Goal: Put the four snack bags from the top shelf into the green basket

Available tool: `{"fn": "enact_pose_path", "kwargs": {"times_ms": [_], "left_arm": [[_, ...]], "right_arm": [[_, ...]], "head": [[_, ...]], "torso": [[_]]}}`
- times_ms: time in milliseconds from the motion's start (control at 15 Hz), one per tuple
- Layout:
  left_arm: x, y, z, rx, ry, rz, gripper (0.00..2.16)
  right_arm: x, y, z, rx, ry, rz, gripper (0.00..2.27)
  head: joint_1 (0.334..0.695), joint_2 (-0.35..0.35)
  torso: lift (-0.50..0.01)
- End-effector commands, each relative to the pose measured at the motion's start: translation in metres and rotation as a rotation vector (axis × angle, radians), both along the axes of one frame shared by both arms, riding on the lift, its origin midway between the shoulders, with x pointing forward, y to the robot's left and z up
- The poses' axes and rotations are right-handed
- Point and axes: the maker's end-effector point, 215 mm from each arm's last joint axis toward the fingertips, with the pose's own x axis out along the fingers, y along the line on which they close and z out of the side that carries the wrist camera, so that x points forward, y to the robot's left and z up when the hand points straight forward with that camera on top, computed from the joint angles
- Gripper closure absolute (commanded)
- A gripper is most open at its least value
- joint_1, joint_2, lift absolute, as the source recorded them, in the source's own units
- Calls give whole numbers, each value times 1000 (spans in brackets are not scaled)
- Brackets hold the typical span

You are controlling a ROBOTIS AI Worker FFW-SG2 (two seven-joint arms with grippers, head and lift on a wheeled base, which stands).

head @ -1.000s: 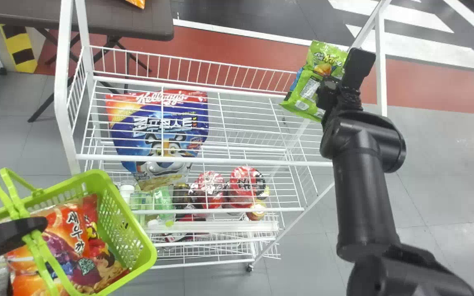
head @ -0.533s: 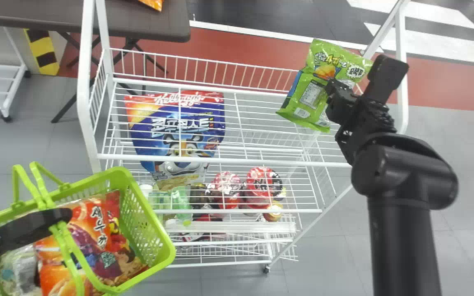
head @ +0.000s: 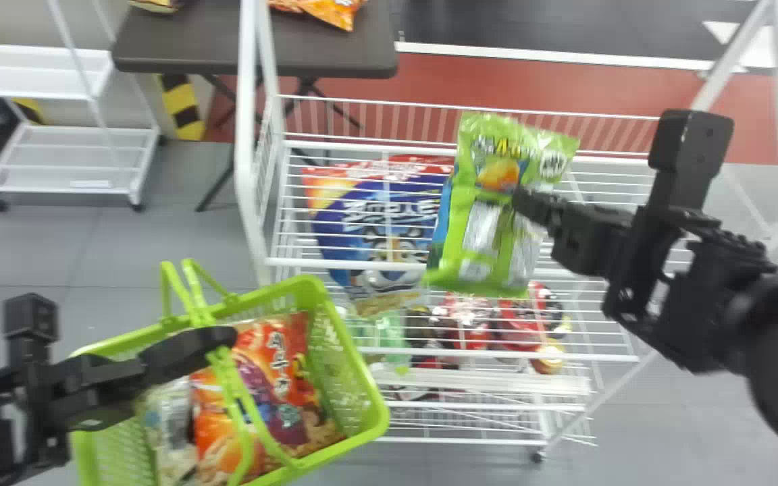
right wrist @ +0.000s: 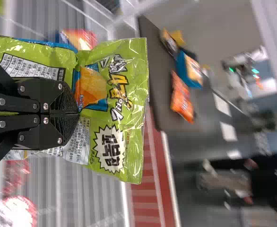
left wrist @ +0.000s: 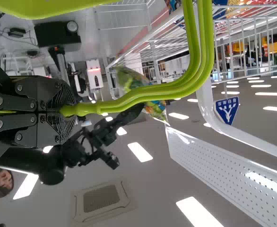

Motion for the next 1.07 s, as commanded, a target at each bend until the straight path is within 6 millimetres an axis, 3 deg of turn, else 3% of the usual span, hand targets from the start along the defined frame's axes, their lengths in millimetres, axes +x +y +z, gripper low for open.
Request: {"fn": "enact_pose_path", "kwargs": {"times_ms": [0, 200, 467, 600, 800, 867, 933, 1000], "left_arm": [[4, -1, 2, -7, -3, -3, 2148], [8, -3, 4, -8, -6, -9, 2148], [9, 0, 10, -28, -5, 0, 2148], [7, 1, 14, -48, 4, 0, 2148], [1, -2, 18, -85, 16, -4, 2148], [-1, -2, 21, -85, 12, -5, 2148], [-2, -1, 22, -87, 9, -5, 2148], [-3, -1, 23, -94, 8, -4, 2148]], "right_arm": [[-44, 56, -24, 9, 125, 159, 2253], [-60, 118, -24, 44, 151, 288, 2253], [-77, 185, -55, 80, 250, 410, 2253], [-67, 213, -69, 99, 245, 418, 2253], [-39, 231, -89, 112, 209, 378, 2253], [-40, 234, -99, 113, 236, 382, 2219], [-43, 236, -105, 110, 257, 389, 1980], [-51, 237, -111, 104, 283, 407, 1423]], "head": [[695, 3], [695, 114], [695, 209], [695, 280], [695, 324], [695, 330], [695, 334], [695, 337]], "torso": [[0], [0], [0], [0], [0], [0], [0], [0]]}}
